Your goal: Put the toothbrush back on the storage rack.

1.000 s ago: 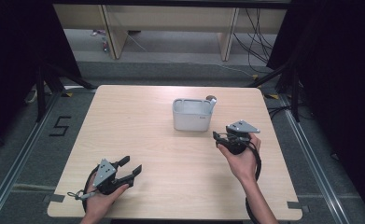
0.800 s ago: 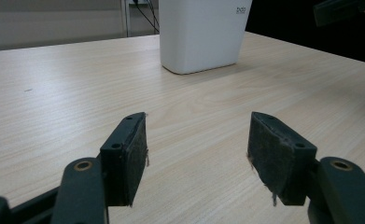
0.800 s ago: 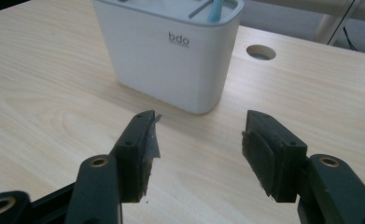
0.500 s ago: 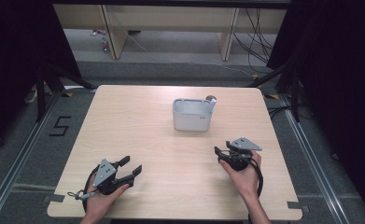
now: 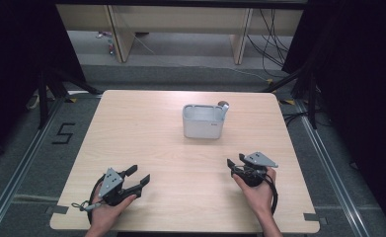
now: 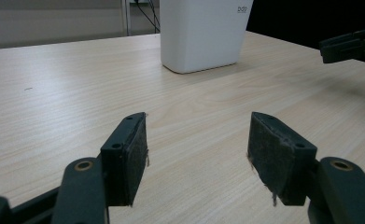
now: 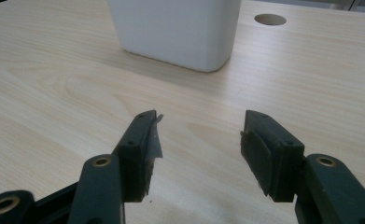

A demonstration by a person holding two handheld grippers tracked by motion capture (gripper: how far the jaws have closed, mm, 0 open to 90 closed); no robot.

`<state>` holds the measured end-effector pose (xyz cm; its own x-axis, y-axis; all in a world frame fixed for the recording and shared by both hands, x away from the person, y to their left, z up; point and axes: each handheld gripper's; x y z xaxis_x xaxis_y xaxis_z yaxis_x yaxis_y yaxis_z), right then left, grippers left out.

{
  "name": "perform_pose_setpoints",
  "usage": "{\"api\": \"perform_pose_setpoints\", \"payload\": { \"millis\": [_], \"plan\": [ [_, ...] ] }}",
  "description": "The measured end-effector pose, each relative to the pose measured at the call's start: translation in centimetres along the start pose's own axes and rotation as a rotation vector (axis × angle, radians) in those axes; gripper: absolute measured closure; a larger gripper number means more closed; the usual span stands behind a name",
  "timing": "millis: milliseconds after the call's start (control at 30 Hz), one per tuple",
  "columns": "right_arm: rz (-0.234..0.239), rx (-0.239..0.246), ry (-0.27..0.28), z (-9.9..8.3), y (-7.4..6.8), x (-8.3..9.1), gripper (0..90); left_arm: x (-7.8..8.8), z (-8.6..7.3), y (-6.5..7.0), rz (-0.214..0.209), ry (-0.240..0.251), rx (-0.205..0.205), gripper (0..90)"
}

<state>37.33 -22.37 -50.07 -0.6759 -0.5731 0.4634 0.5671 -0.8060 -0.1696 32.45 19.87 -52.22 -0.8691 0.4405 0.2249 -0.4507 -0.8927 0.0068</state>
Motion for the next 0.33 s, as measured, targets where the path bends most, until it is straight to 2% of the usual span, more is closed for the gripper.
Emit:
{"api": "perform_pose_setpoints", "payload": {
  "millis": [33,67,100,133,167,200,233,267,333],
  "plan": [
    [0.004,0.004,-0.004,-0.14,0.04,0.04,46.1,0.01,-0.01,0.03,0.001,0.000,0.002,37.2],
    [-0.003,0.037,0.003,-0.20,0.18,0.01,46.1,0.00,-0.01,0.04,0.002,0.000,0.001,37.2],
    [-0.005,0.038,-0.006,-0.26,0.12,-0.04,46.1,0.00,0.00,0.06,0.003,-0.003,0.001,37.2],
    [0.003,0.004,-0.006,-0.33,-0.14,-0.08,46.1,0.00,0.00,0.08,0.003,-0.004,0.001,37.3],
    [0.000,0.020,0.001,-0.29,-0.07,-0.04,46.1,-0.09,0.01,0.02,-0.001,0.006,-0.009,37.3],
    [0.008,0.014,-0.005,-0.27,-0.08,0.00,46.1,-0.05,0.00,0.07,0.002,0.003,-0.005,37.3],
    [0.017,0.012,-0.005,-0.25,-0.11,0.01,46.0,-0.20,-0.02,0.02,-0.007,0.020,-0.008,37.3],
    [0.017,0.002,-0.004,-0.29,-0.16,0.03,46.0,0.02,-0.01,0.10,0.007,-0.007,0.002,37.3],
    [0.011,0.008,0.004,-0.42,-0.08,-0.07,46.0,-0.23,-0.02,-0.03,-0.008,0.018,-0.004,37.3]
  ]
}}
Point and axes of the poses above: each handheld gripper's, and its own axes: x roughly backward along the jaws, z roughly out of its top, y roughly to its right, and after that the axes turned 11 degrees about z, right-handed
